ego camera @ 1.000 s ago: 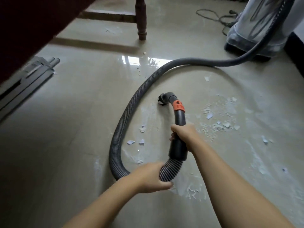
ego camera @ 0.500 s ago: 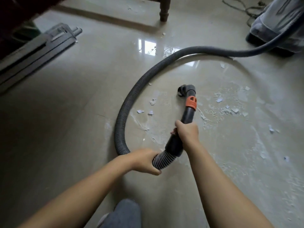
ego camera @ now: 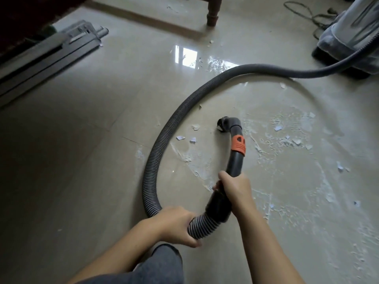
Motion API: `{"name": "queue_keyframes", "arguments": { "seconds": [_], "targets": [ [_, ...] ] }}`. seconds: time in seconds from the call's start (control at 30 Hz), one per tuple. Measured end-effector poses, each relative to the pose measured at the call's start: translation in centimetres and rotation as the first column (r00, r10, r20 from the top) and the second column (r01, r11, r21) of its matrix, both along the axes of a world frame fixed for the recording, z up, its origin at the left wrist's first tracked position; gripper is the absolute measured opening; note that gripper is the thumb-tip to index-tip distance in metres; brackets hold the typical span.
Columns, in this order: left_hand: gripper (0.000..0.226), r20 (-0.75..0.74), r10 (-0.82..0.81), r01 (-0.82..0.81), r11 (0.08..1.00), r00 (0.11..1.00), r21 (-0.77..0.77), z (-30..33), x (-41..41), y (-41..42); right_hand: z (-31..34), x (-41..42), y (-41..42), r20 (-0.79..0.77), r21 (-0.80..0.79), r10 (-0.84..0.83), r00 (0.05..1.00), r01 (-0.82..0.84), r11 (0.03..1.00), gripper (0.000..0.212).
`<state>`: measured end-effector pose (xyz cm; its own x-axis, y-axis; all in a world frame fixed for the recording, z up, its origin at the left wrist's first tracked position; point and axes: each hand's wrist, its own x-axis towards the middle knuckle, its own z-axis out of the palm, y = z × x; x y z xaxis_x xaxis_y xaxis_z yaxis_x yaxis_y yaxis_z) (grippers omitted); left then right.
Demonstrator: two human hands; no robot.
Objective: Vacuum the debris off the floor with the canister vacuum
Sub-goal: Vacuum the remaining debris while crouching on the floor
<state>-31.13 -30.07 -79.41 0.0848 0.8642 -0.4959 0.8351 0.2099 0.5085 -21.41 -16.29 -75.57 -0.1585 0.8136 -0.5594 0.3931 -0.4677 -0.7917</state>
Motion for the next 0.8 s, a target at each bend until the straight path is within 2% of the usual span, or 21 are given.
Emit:
{"name": "queue_keyframes", "arguments": {
  "seconds": [0.1,0.2,0.27,0.33,0.43,0.63,0.8],
  "targets": [
    [0.041,0.067,-0.003,0.008,0.997,0.998,-0.077,-0.5,-0.2,-1.3,-0.2,-2.2,-1.6,0.052,-0.001,0.230,0.972,-0.230,0.973,0.009],
    [0.041,0.144,0.034,-0.012,0.988,0.989,-0.151,-0.4,-0.4,-1.8,-0.5,-3.2,-2.1,0.049,-0.015,0.335,0.941,-0.335,0.942,0.013],
    [0.036,0.151,0.011,0.013,0.987,0.989,-0.162,0.0,0.3,-1.5,-0.3,-2.0,-1.8,0.073,-0.009,0.282,0.957,-0.282,0.959,0.012],
    [0.031,0.133,-0.005,0.025,0.989,0.991,-0.148,0.6,0.9,-0.9,-0.1,-0.1,-1.4,0.076,0.015,0.153,0.985,-0.154,0.988,0.007],
    [0.033,0.025,-0.035,0.038,0.992,0.999,-0.119,1.4,1.0,-0.6,0.5,1.1,-1.1,0.015,-0.006,0.065,0.998,-0.065,0.998,0.007],
    [0.032,-0.064,0.071,-0.084,0.968,0.995,-0.236,3.4,-3.7,-3.7,0.7,-4.7,-3.1,-0.138,-0.104,0.174,0.975,-0.189,0.976,0.009],
    [0.028,-0.129,0.208,-0.234,0.941,0.970,-0.244,4.5,-8.1,-6.7,1.3,-10.3,-4.8,-0.199,-0.153,0.281,0.939,-0.313,0.937,0.006]
  ]
}}
